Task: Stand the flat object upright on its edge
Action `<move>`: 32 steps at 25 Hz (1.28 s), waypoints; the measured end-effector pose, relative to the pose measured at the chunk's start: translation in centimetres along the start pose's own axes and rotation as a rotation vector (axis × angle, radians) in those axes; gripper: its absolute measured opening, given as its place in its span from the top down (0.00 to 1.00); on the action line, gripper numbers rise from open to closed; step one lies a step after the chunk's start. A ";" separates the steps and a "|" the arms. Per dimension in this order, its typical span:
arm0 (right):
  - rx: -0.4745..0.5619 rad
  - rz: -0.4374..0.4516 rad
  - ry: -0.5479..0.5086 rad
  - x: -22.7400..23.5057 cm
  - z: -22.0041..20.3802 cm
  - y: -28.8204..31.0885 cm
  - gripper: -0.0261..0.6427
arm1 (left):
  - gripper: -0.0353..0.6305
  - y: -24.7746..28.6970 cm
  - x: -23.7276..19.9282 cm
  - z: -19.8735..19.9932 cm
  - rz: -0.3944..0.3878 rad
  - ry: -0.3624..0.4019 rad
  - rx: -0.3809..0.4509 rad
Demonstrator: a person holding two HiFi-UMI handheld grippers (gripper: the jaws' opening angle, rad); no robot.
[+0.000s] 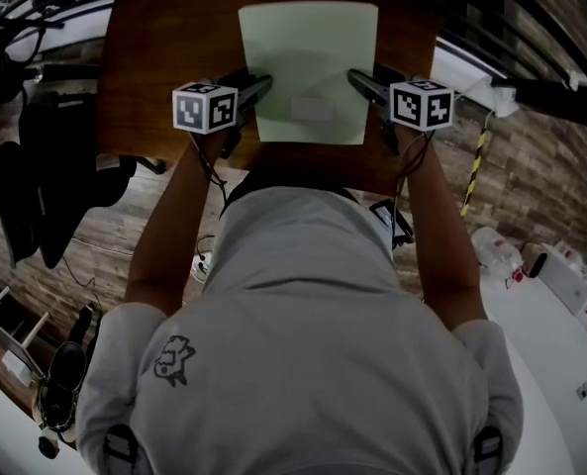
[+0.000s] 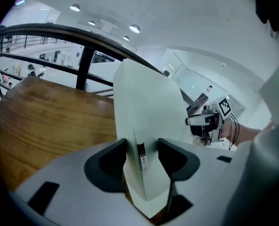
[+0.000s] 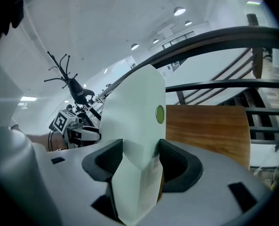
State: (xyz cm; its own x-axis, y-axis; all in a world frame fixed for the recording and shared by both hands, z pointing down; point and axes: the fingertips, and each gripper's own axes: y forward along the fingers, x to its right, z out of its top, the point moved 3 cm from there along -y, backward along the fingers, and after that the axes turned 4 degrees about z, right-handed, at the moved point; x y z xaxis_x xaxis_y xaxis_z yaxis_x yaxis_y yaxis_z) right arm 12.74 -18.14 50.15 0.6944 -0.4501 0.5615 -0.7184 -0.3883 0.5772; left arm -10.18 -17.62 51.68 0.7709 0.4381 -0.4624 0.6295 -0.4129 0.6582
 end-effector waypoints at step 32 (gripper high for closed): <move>0.303 -0.065 -0.318 -4.3 8.3 -3.6 0.61 | 0.63 -4.5 2.1 9.1 0.107 0.272 0.281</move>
State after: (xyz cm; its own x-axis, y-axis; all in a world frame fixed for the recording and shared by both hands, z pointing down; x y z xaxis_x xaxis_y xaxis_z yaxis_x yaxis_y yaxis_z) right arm 11.98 -21.53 40.76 0.7252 -0.6234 0.2924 -0.6863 -0.6207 0.3790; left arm -10.50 -22.11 42.34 0.8030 0.5610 -0.2012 0.5787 -0.6530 0.4886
